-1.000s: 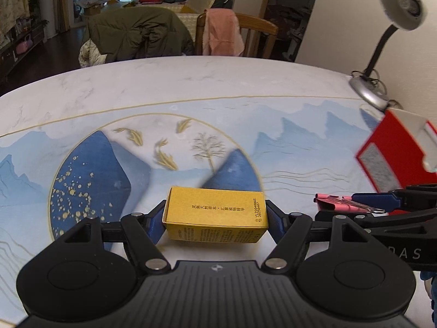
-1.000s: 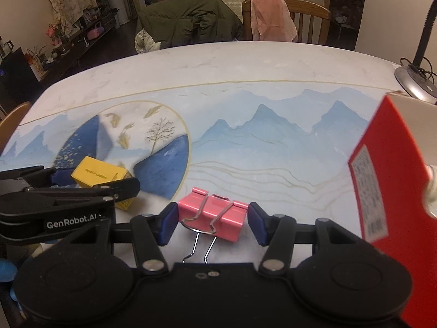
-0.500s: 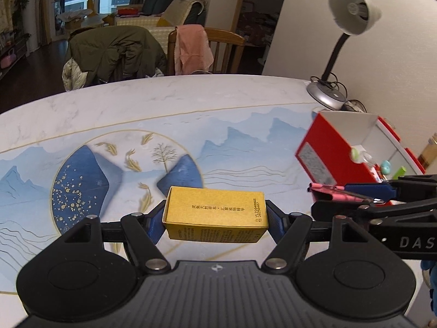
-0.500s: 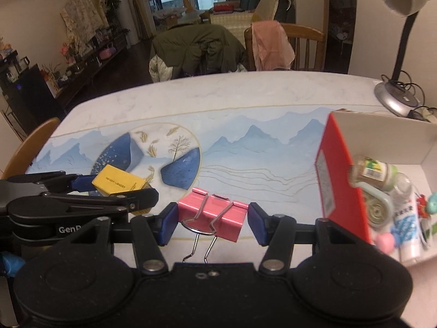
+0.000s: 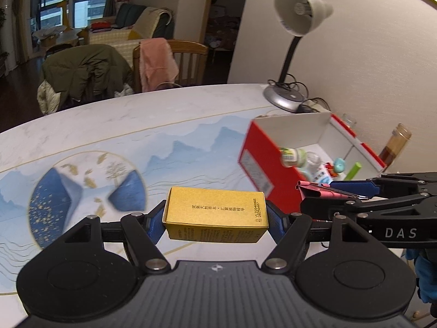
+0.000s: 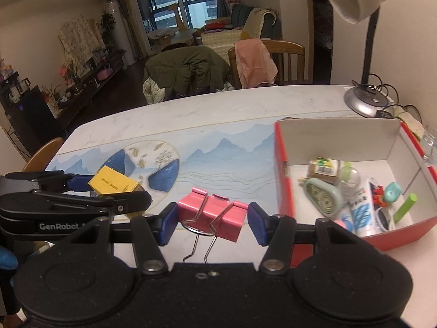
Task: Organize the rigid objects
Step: 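Carry the yellow box and pink clip into the shoebox and open both tools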
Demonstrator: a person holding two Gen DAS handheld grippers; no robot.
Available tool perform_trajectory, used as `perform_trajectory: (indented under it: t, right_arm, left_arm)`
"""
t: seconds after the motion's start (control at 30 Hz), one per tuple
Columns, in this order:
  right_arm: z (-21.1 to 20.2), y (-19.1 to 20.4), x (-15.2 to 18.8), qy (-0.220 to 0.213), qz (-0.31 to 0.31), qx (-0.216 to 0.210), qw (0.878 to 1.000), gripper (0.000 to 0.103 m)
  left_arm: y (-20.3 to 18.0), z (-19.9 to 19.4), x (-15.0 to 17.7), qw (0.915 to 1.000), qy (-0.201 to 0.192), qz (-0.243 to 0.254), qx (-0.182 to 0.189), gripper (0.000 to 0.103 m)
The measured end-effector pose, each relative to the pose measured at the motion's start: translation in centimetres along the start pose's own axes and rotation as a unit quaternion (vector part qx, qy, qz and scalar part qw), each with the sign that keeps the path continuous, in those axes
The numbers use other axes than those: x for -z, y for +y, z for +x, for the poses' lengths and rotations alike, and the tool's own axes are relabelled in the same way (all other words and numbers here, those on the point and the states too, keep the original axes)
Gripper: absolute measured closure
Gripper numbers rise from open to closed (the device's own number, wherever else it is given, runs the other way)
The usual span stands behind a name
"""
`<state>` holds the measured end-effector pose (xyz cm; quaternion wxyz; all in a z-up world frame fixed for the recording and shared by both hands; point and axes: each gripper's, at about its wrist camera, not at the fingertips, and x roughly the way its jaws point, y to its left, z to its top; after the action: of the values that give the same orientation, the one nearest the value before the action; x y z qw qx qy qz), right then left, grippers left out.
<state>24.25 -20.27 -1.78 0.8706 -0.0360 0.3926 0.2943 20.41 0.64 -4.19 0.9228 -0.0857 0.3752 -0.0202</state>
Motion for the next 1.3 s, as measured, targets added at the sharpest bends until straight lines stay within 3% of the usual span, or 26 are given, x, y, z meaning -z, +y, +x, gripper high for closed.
perform_trajectory:
  t: [0.73, 1.1, 1.3]
  right_arm:
    - [-1.4, -15.6, -0.3, -0.009, 0.033, 0.040, 0.999, 0.049]
    - [1.2, -21.8, -2.6, -0.005, 0.010, 0.076, 0.997, 0.049]
    - [4.2, -24.0, -4.1, 0.012, -0.011, 0.070, 0.997, 0.049]
  left_arm:
    - [-13.2, 8.3, -3.9, 0.9980, 0.025, 0.053, 0.025, 0.031]
    - [-16.8, 14.4, -7.5, 0.9967, 0.037, 0.071, 0.016, 0.031]
    - [-17.4, 18.1, -9.0, 0.9967, 0.052, 0.062, 0.001, 0.031]
